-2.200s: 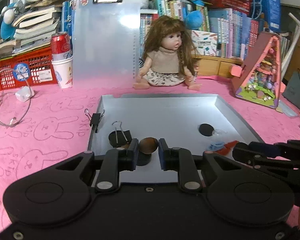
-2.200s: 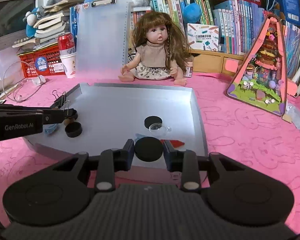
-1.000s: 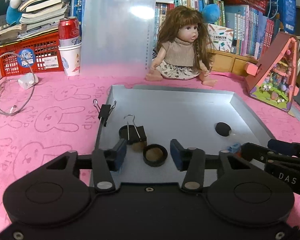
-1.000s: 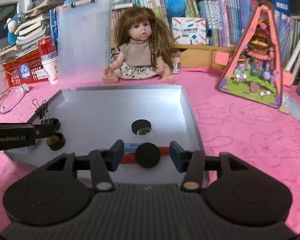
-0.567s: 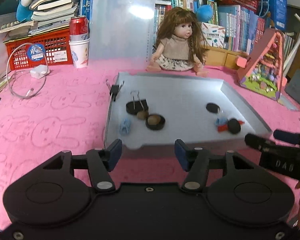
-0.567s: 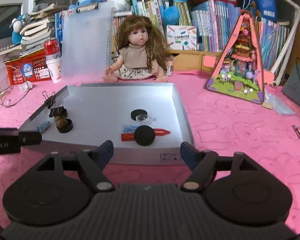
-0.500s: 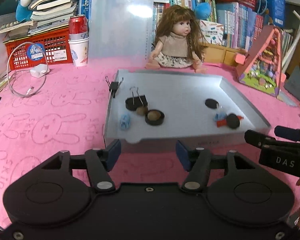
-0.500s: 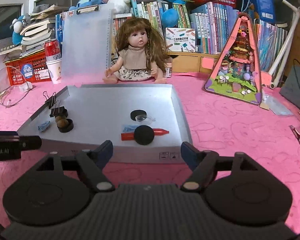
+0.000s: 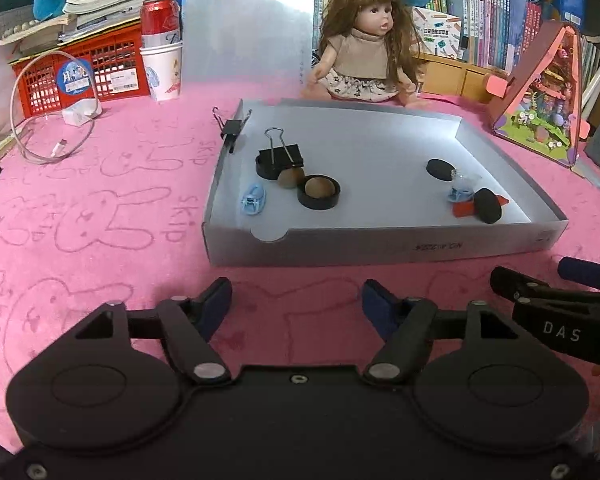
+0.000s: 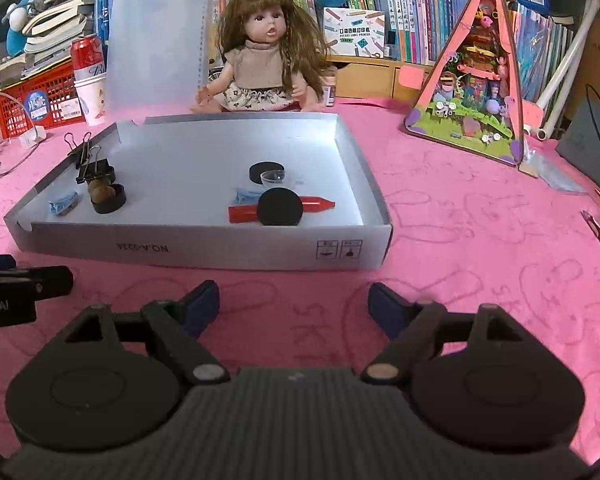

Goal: Organize rigid objects

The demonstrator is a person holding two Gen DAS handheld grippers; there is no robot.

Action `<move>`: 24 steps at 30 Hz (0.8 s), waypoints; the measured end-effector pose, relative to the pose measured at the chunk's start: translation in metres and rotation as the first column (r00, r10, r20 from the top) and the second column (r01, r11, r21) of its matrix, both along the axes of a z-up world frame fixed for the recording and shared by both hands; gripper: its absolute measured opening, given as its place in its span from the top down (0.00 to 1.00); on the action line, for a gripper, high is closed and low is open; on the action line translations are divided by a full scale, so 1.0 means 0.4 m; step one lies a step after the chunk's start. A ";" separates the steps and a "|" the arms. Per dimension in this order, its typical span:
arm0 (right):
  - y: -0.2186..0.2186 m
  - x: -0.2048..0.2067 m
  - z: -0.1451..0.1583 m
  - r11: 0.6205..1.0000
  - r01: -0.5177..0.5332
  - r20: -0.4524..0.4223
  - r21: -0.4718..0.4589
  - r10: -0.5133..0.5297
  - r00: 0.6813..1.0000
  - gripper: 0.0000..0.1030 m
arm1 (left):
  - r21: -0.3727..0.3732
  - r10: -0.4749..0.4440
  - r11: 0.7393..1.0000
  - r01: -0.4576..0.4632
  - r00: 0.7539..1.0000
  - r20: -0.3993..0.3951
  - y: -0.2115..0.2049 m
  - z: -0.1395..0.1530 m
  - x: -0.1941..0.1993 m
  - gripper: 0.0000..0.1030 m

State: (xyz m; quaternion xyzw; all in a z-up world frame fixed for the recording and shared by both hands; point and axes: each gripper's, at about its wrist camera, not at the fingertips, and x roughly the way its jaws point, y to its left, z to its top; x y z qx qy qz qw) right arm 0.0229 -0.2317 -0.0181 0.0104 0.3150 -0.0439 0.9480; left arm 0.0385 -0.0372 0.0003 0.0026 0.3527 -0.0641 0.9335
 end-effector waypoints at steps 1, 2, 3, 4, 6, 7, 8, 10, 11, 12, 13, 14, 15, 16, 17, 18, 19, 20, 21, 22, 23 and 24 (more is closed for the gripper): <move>0.000 0.001 -0.001 1.000 0.002 -0.001 0.000 -0.002 1.000 0.13 | -0.010 -0.005 1.000 0.004 1.000 -0.004 0.000 -0.001 0.001 0.23; 0.000 0.002 -0.001 1.000 0.004 0.000 0.001 -0.004 1.000 0.12 | -0.018 -0.005 1.000 0.004 1.000 -0.006 0.001 0.000 0.002 0.19; 0.000 0.003 -0.001 1.000 0.005 -0.001 0.000 -0.005 1.000 0.12 | -0.026 0.000 1.000 0.000 1.000 -0.008 0.002 0.000 0.003 0.17; 0.001 0.003 -0.001 1.000 0.005 0.000 -0.002 -0.005 1.000 0.12 | -0.033 0.003 0.999 -0.004 1.000 -0.010 0.003 0.000 0.004 0.15; 0.002 0.003 -0.002 1.000 0.006 0.000 -0.004 -0.006 1.000 0.12 | -0.046 0.001 0.999 -0.002 1.000 -0.011 0.005 0.000 0.006 0.12; 0.002 0.003 -0.003 1.000 0.006 0.000 -0.004 -0.006 1.000 0.11 | -0.050 0.001 0.999 -0.001 1.000 -0.012 0.006 0.000 0.006 0.11; 0.002 0.003 -0.003 1.000 0.005 0.000 -0.003 -0.005 1.000 0.11 | -0.053 0.001 0.999 -0.002 1.000 -0.014 0.006 -0.001 0.007 0.09; 0.003 0.003 -0.003 1.000 0.005 0.000 -0.003 -0.005 1.000 0.11 | -0.065 0.003 0.998 -0.004 1.000 -0.017 0.008 -0.001 0.009 0.07; 0.002 0.003 -0.003 1.000 0.005 0.000 -0.003 -0.005 1.000 0.11 | -0.070 0.004 0.998 -0.005 1.000 -0.018 0.009 -0.001 0.009 0.06; 0.003 0.003 -0.003 1.000 0.005 0.000 -0.003 -0.005 1.000 0.11 | -0.076 0.005 0.997 -0.006 1.000 -0.019 0.010 -0.001 0.010 0.05; 0.003 0.003 -0.003 1.000 0.006 0.000 -0.003 -0.006 1.000 0.11 | -0.082 0.005 0.997 -0.007 1.000 -0.021 0.012 -0.001 0.011 0.05; 0.003 0.003 -0.004 1.000 0.005 -0.001 -0.003 -0.005 1.000 0.11 | -0.088 0.007 0.996 -0.009 1.000 -0.022 0.013 -0.001 0.012 0.04; 0.003 0.003 -0.004 1.000 0.006 0.000 -0.003 -0.006 1.000 0.11 | -0.096 0.009 0.995 -0.011 1.000 -0.023 0.014 -0.001 0.012 0.03; 0.003 0.003 -0.004 1.000 0.006 0.000 -0.003 -0.006 1.000 0.11 | -0.103 0.009 0.995 -0.012 1.000 -0.024 0.015 -0.001 0.013 0.02; 0.003 0.003 -0.004 1.000 0.006 0.000 -0.003 -0.006 1.000 0.10 | -0.106 0.009 0.994 -0.011 1.000 -0.025 0.015 -0.001 0.014 0.02; 0.003 0.004 -0.004 1.000 0.006 0.000 -0.003 -0.006 1.000 0.10 | -0.108 0.009 0.994 -0.011 1.000 -0.025 0.016 -0.001 0.014 0.01; 0.003 0.004 -0.004 1.000 0.006 0.000 -0.003 -0.006 1.000 0.10 | -0.107 0.009 0.994 -0.011 1.000 -0.025 0.015 -0.001 0.014 0.01; 0.003 0.004 -0.004 1.000 0.006 0.000 -0.003 -0.006 1.000 0.10 | -0.103 0.008 0.995 -0.010 1.000 -0.024 0.013 -0.002 0.014 0.01; 0.003 0.004 -0.004 1.000 0.006 0.000 -0.003 -0.006 1.000 0.10 | -0.096 0.007 0.995 -0.009 1.000 -0.023 0.011 -0.003 0.014 0.01; 0.003 0.004 -0.004 1.000 0.006 0.000 -0.003 -0.006 1.000 0.10 | -0.087 0.005 0.996 -0.007 1.000 -0.021 0.007 -0.003 0.013 0.01; 0.003 0.004 -0.004 1.000 0.006 0.000 -0.003 -0.006 1.000 0.10 | -0.077 0.004 0.997 -0.005 1.000 -0.019 0.003 -0.005 0.012 0.01; 0.003 0.004 -0.004 1.000 0.006 0.000 -0.003 -0.006 1.000 0.10 | -0.068 0.003 0.998 -0.004 1.000 -0.017 -0.001 -0.006 0.010 0.01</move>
